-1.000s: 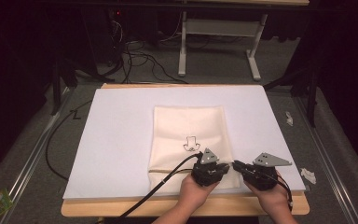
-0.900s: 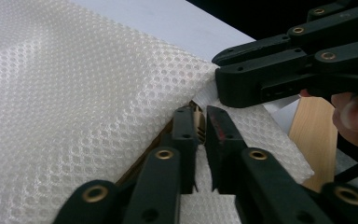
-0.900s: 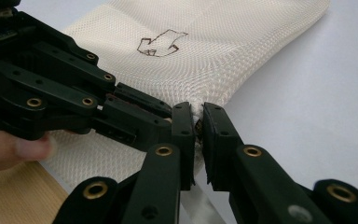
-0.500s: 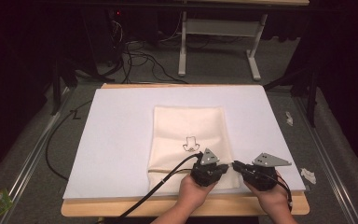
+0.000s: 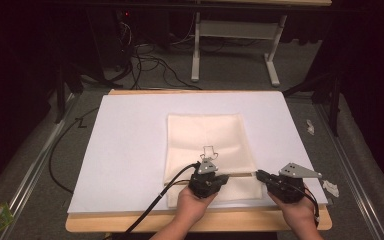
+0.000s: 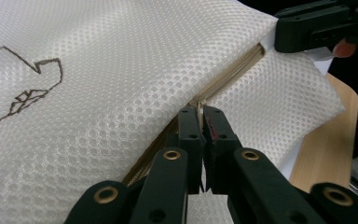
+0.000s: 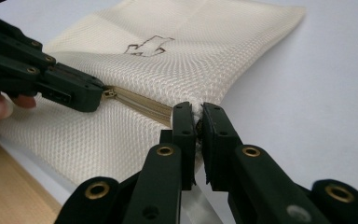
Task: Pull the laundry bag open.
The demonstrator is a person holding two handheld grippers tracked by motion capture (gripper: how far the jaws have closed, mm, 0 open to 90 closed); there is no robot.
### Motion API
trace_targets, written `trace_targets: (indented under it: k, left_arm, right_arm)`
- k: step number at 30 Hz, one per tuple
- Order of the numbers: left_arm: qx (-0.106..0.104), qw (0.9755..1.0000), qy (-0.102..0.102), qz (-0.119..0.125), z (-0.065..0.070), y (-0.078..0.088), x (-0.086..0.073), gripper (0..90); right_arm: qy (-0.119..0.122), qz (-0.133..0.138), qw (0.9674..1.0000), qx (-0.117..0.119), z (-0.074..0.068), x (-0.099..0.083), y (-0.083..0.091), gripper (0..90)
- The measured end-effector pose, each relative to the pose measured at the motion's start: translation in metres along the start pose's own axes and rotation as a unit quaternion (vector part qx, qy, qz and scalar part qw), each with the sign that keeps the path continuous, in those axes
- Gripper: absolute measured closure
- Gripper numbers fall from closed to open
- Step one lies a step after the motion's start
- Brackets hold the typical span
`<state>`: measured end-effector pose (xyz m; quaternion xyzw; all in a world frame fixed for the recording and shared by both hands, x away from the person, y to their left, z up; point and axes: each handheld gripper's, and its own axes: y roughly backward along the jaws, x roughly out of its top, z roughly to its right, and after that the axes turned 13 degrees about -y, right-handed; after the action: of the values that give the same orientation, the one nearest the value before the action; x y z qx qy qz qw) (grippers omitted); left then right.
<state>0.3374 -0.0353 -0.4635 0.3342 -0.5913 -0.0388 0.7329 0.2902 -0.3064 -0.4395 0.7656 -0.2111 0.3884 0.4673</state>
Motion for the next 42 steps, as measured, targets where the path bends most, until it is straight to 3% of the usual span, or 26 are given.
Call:
trace_targets:
  k: [1,5,11,12,13,14,15,16,18,19,21,23,24,26,27,28,30,31,32,33,34,35,36,37,38,42]
  left_arm:
    - [-0.002,1.0,-0.001,-0.002,-0.001,0.003,-0.001,87.5]
    - [0.001,0.9993,0.036,-0.002,-0.014,0.012,-0.009,87.7]
    - [0.027,0.9981,0.052,-0.02,-0.03,0.034,-0.025,87.7]
    - [0.035,0.9965,0.073,-0.017,-0.041,0.048,-0.033,87.7]
    - [0.035,0.9965,0.073,-0.017,-0.041,0.048,-0.033,87.7]
    - [0.046,0.9953,0.082,-0.022,-0.053,0.065,-0.039,87.7]
    - [0.046,0.9953,0.082,-0.022,-0.053,0.065,-0.039,87.7]
    - [0.061,0.9938,0.088,-0.027,-0.064,0.084,-0.045,87.7]
    - [0.074,0.9926,0.092,-0.03,-0.074,0.103,-0.052,87.7]
    - [0.07,0.9929,0.092,-0.027,-0.078,0.111,-0.056,87.6]
    - [0.068,0.9935,0.087,-0.025,-0.077,0.117,-0.062,87.6]
    - [0.071,0.9937,0.083,-0.028,-0.075,0.117,-0.066,87.5]
    - [0.065,0.9936,0.086,-0.035,-0.075,0.116,-0.07,87.4]
    - [0.059,0.994,0.086,-0.035,-0.076,0.117,-0.071,86.5]
    - [0.065,0.9947,0.075,-0.025,-0.075,0.119,-0.07,83.8]
    - [0.07,0.9954,0.064,-0.014,-0.076,0.122,-0.069,74.8]
    - [0.088,0.995,0.045,0.01,-0.077,0.131,-0.069,58.7]
    - [0.088,0.995,0.045,0.01,-0.077,0.131,-0.069,54.8]
    - [0.118,0.9924,0.026,0.018,-0.081,0.14,-0.069,50.3]
    - [0.136,0.9904,0.014,0.02,-0.082,0.143,-0.069,47.1]
    - [0.15,0.9885,0.002,0.02,-0.084,0.147,-0.07,45.0]
    - [0.15,0.9885,0.002,0.02,-0.084,0.147,-0.07,43.0]
    - [0.174,0.9845,-0.013,0.015,-0.088,0.154,-0.073,39.8]
    - [0.174,0.9845,-0.013,0.015,-0.088,0.154,-0.073,37.1]
    - [0.199,0.9797,-0.02,0.011,-0.093,0.161,-0.075,34.8]
    - [0.252,0.9672,-0.033,-0.004,-0.105,0.181,-0.081,23.5]
  right_arm:
    - [0.005,-0.002,1.0,-0.004,-0.003,0.0,-0.001,85.7]
    - [0.012,-0.001,0.9998,-0.017,-0.011,0.003,-0.003,86.2]
    - [-0.011,0.006,0.9994,-0.033,0.004,0.002,0.0,86.2]
    - [-0.024,0.01,0.9988,-0.042,0.011,0.002,0.004,86.2]
    - [-0.028,0.012,0.9985,-0.046,0.014,0.002,0.005,86.2]
    - [-0.032,0.014,0.9982,-0.048,0.018,0.002,0.006,86.1]
    - [-0.037,0.014,0.998,-0.048,0.021,0.001,0.007,86.1]
    - [-0.04,0.015,0.9977,-0.052,0.024,0.001,0.008,86.1]
    - [-0.05,0.016,0.9968,-0.06,0.03,0.0,0.009,86.1]
    - [-0.056,0.018,0.9964,-0.062,0.033,0.0,0.01,86.0]
    - [-0.07,0.013,0.9966,-0.041,0.037,-0.001,0.009,85.8]
    - [-0.06,0.01,0.997,-0.046,0.033,-0.002,0.007,85.9]
    - [-0.037,0.005,0.9974,-0.061,0.024,-0.001,0.003,85.6]
    - [-0.035,0.007,0.9976,-0.06,0.022,-0.001,0.003,84.7]
    - [-0.037,0.006,0.9976,-0.059,0.023,-0.001,0.003,83.4]
    - [-0.035,0.006,0.9977,-0.057,0.024,-0.002,0.004,81.1]
    - [-0.034,0.013,0.9978,-0.055,0.029,-0.004,0.007,75.2]
    - [-0.034,0.013,0.9978,-0.055,0.029,-0.004,0.007,75.2]
    - [-0.032,0.029,0.9971,-0.064,0.033,-0.004,0.012,64.9]
    - [-0.036,0.036,0.9965,-0.067,0.036,-0.004,0.015,60.9]
    - [-0.036,0.044,0.9959,-0.07,0.041,-0.003,0.017,57.6]
    - [-0.039,0.047,0.9951,-0.078,0.045,-0.003,0.019,54.4]
    - [-0.038,0.05,0.9944,-0.085,0.049,-0.003,0.021,51.6]
    - [-0.037,0.054,0.9931,-0.097,0.054,-0.003,0.024,49.3]
    - [-0.038,0.056,0.9917,-0.109,0.058,-0.003,0.026,47.0]
    - [-0.056,0.065,0.9862,-0.142,0.077,-0.004,0.035,35.3]
